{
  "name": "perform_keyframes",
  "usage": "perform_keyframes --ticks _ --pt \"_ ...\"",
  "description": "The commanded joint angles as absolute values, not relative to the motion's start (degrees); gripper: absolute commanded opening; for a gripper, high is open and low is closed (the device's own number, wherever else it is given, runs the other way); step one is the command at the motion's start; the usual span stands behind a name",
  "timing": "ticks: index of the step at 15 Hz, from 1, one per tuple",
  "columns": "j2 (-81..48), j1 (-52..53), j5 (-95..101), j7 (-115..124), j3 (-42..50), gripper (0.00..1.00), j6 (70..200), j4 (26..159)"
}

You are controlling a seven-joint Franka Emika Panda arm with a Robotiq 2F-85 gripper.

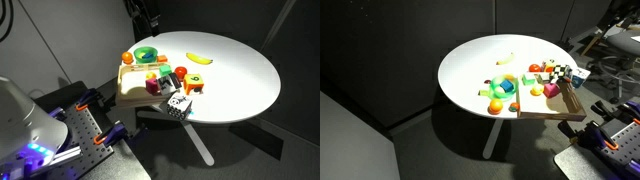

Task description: Put the soft orange block on the tray

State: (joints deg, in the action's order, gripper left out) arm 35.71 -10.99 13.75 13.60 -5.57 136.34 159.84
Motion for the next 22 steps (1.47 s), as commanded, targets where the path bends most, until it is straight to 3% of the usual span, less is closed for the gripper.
perform_keyframes --ticks 1,22 --pt "35.71 -10.61 14.03 13.78 -5.18 1.00 136.16 159.75" --pt "18.46 -5.78 7.84 14.71 -4.47 1.00 127.31 141.24"
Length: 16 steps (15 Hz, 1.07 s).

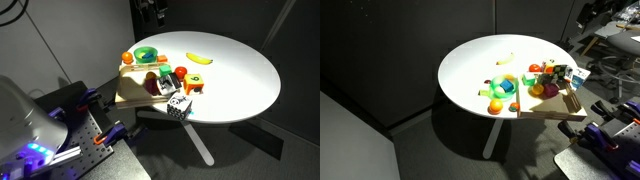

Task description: Put the soft orange block on the tray

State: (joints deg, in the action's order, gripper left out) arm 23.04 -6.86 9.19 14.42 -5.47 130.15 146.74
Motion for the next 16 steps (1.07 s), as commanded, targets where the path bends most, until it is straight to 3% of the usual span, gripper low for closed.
perform_keyframes --ticks 1,16 --pt "17.11 -5.66 7.73 14.51 -4.29 1.00 127.10 139.91" --pt "-2.78 -5.54 6.51 6.57 2.50 1.00 120.19 121.46"
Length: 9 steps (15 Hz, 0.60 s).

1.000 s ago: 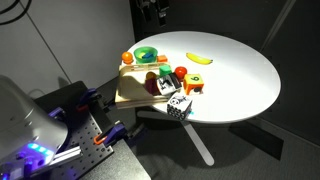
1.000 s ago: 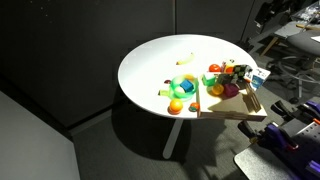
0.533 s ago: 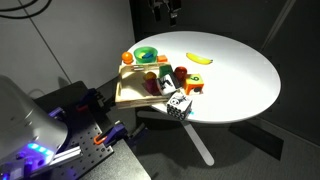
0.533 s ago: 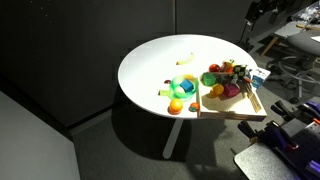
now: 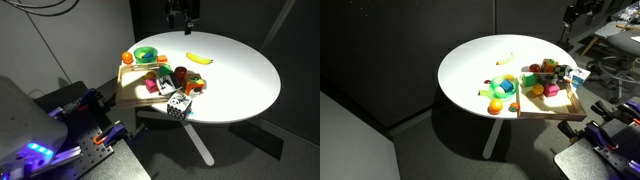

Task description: Put the soft orange block on the tray

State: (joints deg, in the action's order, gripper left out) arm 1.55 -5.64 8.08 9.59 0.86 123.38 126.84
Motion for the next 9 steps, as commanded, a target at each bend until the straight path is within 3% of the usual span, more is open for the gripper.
perform_keyframes --ticks 1,9 --pt "-4.12 -5.66 6.68 6.23 2.99 1.00 119.97 120.34" --pt "-11.41 -6.57 4.91 2.15 5.19 1.00 120.45 115.48"
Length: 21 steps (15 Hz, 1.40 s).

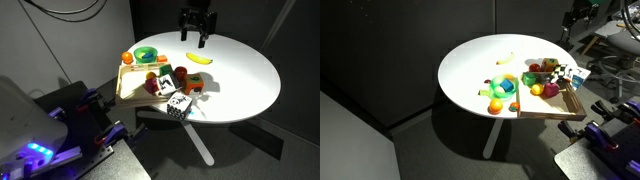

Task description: Put the soft orange block on the tray

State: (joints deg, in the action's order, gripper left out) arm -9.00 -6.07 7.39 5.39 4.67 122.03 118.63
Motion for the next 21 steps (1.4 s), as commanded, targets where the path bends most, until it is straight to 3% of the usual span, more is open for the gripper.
perform_keyframes --ticks 1,21 --pt "-12.09 -6.69 4.24 1.67 5.31 1.00 120.30 114.94" --pt "-16.18 -7.01 -1.98 3.40 5.39 1.00 130.42 115.81"
